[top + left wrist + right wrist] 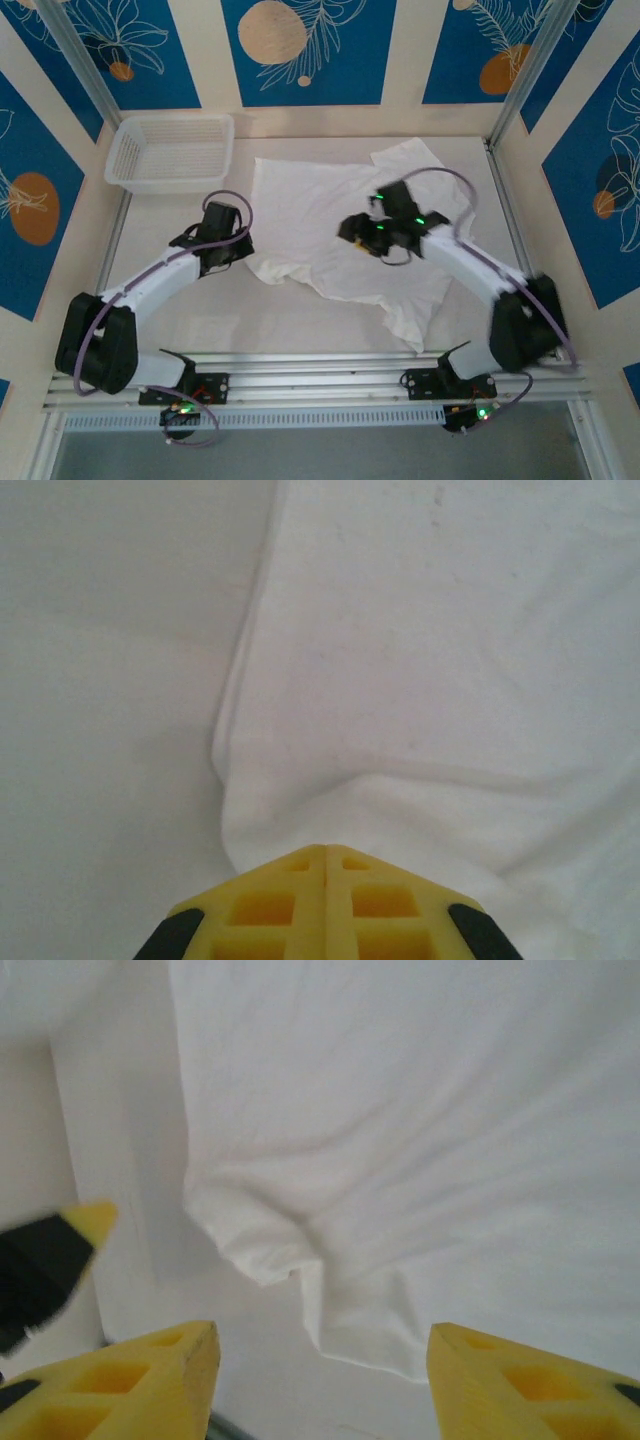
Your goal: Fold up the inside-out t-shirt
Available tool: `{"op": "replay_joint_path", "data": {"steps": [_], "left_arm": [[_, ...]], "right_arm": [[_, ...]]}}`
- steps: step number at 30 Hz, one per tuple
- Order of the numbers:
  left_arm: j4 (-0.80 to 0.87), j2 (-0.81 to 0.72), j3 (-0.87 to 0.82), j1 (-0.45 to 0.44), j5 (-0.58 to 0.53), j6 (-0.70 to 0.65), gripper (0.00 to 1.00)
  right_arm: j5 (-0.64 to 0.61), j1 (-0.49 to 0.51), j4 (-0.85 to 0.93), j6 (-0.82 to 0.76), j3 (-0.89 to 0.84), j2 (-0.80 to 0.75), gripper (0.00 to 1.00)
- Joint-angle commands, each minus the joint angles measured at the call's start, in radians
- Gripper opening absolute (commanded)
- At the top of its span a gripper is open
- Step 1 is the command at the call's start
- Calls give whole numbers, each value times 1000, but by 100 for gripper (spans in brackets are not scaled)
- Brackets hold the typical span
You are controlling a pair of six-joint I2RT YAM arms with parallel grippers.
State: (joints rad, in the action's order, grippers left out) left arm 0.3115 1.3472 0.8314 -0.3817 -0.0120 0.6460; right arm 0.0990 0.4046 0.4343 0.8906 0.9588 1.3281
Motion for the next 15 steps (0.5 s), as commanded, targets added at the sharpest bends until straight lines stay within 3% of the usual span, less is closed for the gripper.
{"op": "replay_joint_path", "data": {"steps": [1,4,7,13,15], "left_arm": [[39,-52,26,-33,126,-74,11],[37,-83,26,-82,181,-118,15],[42,-89,28,-115,206,-138,17],[54,-74,26,-120,196,-146,21],[57,-74,29,-120,194,-147,23]], "right_arm": [[-141,-134,234,247,-188,-211,54],[-115,-285,430,348,-327,-386,54],[-99,-355,569,348,-397,-470,55],[-71,-363,464,278,-459,-382,61],[-44,-358,424,245,-446,-321,56]]}}
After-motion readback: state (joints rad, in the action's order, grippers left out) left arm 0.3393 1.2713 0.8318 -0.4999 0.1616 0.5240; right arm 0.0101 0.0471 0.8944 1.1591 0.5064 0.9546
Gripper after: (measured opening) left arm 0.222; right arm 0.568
